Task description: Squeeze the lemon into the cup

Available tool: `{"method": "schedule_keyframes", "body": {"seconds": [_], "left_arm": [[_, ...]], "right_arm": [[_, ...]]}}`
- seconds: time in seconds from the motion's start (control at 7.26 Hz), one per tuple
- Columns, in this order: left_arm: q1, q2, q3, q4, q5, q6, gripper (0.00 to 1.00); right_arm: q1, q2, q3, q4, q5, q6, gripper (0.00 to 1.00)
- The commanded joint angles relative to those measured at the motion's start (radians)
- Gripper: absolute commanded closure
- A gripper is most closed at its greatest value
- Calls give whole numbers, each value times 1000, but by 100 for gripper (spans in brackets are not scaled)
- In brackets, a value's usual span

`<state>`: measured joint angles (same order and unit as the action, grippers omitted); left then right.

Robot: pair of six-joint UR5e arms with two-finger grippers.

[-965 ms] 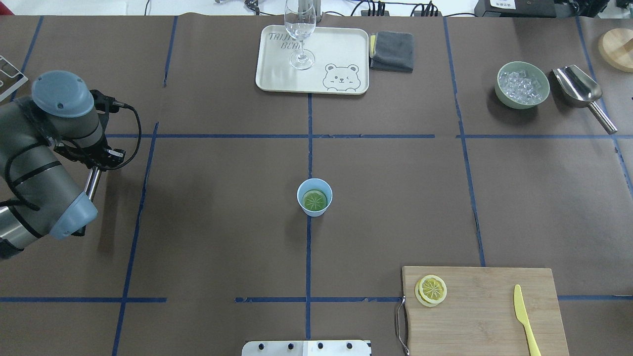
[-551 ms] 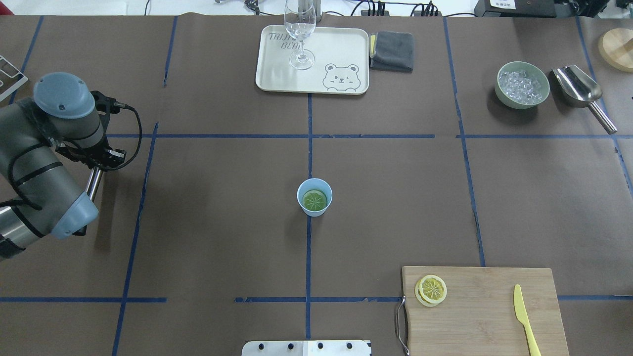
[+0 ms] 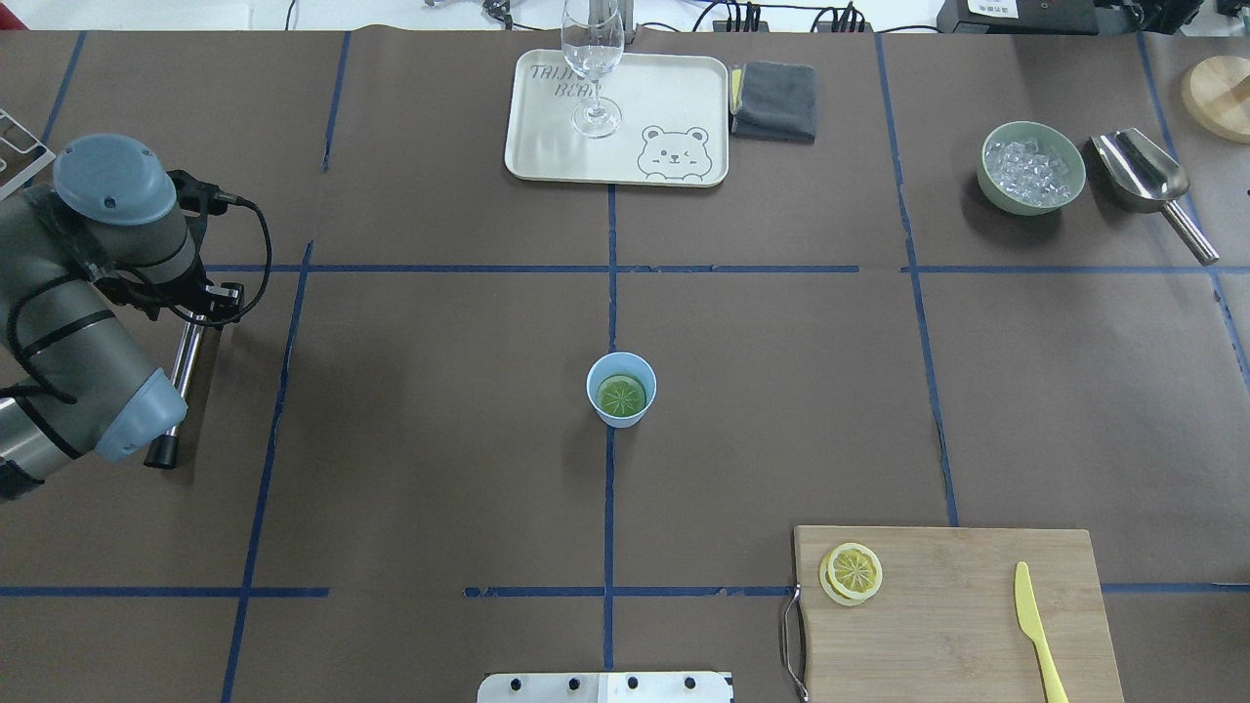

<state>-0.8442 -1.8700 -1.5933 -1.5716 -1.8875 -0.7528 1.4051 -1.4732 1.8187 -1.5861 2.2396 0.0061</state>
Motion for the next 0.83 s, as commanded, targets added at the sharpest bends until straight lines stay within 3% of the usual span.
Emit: {"method": "schedule_keyframes", "body": {"seconds": [0.0,0.28,0.69], "left_arm": [[-36,-3,-7,-2,1,1,0],[-109,-5,-46,-5,-80,23,0],[-313,6,-85,-2,-228,284,0]], "right_arm": [[0,1,1,0,0,0,0],[0,-1,1,0,0,0,0],[0,-7,-7,-2,8,2,0]]}}
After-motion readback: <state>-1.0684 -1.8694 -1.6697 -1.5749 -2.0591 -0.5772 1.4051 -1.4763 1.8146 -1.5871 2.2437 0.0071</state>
